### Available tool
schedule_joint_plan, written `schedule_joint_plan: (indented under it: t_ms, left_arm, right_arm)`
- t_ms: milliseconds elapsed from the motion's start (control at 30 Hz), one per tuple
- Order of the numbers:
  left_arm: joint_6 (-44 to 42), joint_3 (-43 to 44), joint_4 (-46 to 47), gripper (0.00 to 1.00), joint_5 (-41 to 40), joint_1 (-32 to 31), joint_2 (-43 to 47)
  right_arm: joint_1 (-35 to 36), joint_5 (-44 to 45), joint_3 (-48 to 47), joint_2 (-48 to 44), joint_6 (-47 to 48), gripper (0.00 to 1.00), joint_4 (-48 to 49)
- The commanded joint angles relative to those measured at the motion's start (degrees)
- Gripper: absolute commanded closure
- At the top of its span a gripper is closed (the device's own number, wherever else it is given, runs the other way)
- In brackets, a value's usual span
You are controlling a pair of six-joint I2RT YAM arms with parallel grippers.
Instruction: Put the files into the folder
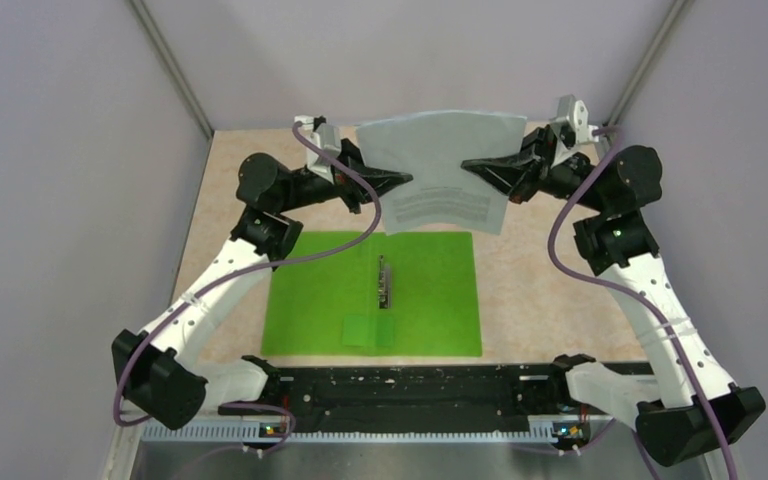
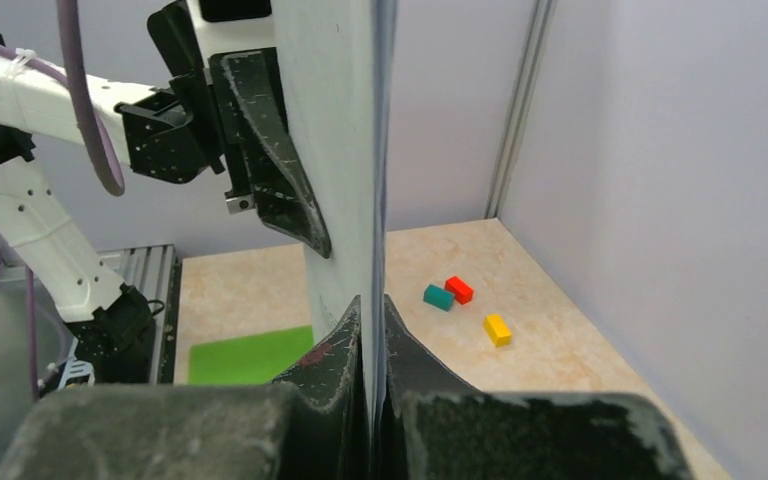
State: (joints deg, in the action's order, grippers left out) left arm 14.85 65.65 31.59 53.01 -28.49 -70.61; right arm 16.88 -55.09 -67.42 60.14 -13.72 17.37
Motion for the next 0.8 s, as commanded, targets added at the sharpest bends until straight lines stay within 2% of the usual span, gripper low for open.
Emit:
schedule_joint_plan:
  t_ms: [0, 100, 167, 200, 267, 367, 500, 633, 700, 767]
  left_arm:
    - [-0.2, 1.3, -3.5, 1.0, -1.9, -0.1, 2.2]
    - [0.9, 6.2, -10.9, 1.0, -2.7, 0.0, 2.1]
    - [3.7, 9.1, -13.9, 1.0, -2.4, 0.0, 1.9]
    - [5.1, 10.4, -15.5, 1.0, -2.2, 0.1, 1.9]
    - [7.7, 12.5, -17.8, 1.0, -1.6, 0.3, 2.0]
    - [13.6, 14.1, -18.7, 1.0, -0.3, 1.7, 1.8]
    - [19.8, 16.6, -18.5, 1.0, 3.1, 3.8, 0.0]
    - [20.8, 18.6, -22.2, 1.0, 3.2, 4.1, -1.9]
    - [21.8, 18.8, -24.2, 1.0, 2.1, 4.1, -3.1]
    - [24.0, 17.9, -25.2, 1.0, 0.3, 4.1, -4.5]
  right_arm:
    - [0.6, -2.5, -3.0, -1.1, -0.6, 1.0, -2.9]
    - [0.7, -4.3, -4.9, 0.1, -2.9, 0.99, -4.6]
    - [0.7, -5.5, -5.6, 0.5, -5.6, 0.77, -4.7]
    - [0.7, -6.1, -5.2, 0.5, -7.2, 0.7, -3.4]
    - [0.7, -6.6, -3.3, -0.1, -11.3, 0.63, 0.9]
    - [0.7, -6.6, -0.8, 0.2, -17.7, 0.6, 6.5]
    - [0.7, -8.0, -1.9, 3.1, -22.6, 0.63, 7.7]
    - [0.7, -7.1, 1.7, 4.2, -33.3, 0.71, 20.3]
    - [0.7, -4.7, 2.7, 4.2, -34.3, 0.75, 18.6]
    - [0.7, -2.0, 3.6, 4.2, -34.6, 0.86, 13.9]
